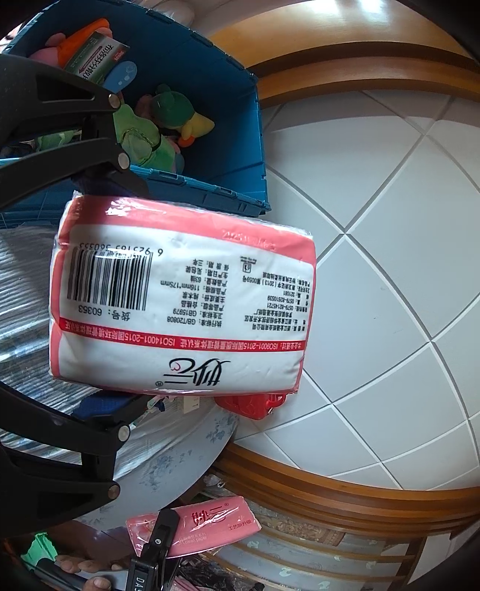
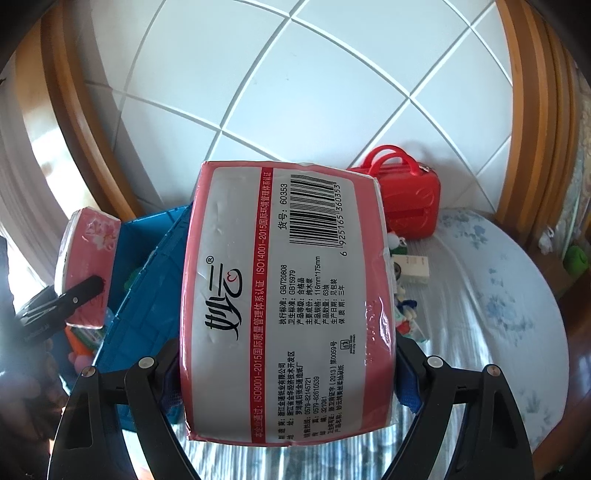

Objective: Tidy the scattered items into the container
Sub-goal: 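Lift and carry both tissue packs over the blue crate with both tools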

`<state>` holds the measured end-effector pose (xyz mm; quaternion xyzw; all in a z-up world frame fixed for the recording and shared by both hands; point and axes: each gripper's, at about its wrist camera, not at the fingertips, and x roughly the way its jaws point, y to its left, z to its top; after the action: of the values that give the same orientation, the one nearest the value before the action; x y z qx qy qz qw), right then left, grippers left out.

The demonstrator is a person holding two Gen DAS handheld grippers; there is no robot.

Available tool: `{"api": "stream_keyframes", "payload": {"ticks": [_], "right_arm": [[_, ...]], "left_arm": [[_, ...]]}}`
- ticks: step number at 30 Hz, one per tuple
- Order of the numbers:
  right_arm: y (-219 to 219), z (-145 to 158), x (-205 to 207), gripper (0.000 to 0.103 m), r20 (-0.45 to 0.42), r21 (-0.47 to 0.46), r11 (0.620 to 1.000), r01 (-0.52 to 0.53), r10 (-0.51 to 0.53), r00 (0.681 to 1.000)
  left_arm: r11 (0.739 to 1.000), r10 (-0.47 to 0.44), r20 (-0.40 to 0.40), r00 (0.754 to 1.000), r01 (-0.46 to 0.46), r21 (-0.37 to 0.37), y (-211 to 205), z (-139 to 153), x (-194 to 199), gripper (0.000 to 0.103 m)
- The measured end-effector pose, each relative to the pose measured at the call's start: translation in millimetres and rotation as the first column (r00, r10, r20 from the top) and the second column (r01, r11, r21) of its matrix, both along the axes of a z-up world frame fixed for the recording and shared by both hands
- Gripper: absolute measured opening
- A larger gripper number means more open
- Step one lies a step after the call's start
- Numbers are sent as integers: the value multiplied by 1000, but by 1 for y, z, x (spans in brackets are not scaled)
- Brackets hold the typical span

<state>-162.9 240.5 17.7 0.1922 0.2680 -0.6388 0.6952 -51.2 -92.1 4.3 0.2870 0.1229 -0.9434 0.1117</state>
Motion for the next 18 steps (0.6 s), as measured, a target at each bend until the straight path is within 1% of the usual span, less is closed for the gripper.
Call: {"api": "stream_keyframes", "payload": {"ticks": [9, 10, 18], "right_arm": [[-2, -4, 24, 87, -2, -8, 1000, -12, 12, 1000], [-3, -4, 27, 87, 5, -27, 999, -34, 34, 999], [-11, -9, 52, 87, -9, -32, 998, -54, 54, 998]], "left_arm": [[1000, 11, -16, 1000, -11, 9, -27, 0, 12, 81], [1000, 13, -17, 1000, -13, 11, -31, 0, 13, 81], [1000, 25, -30, 999, -24, 15, -57, 0, 24, 81]]}}
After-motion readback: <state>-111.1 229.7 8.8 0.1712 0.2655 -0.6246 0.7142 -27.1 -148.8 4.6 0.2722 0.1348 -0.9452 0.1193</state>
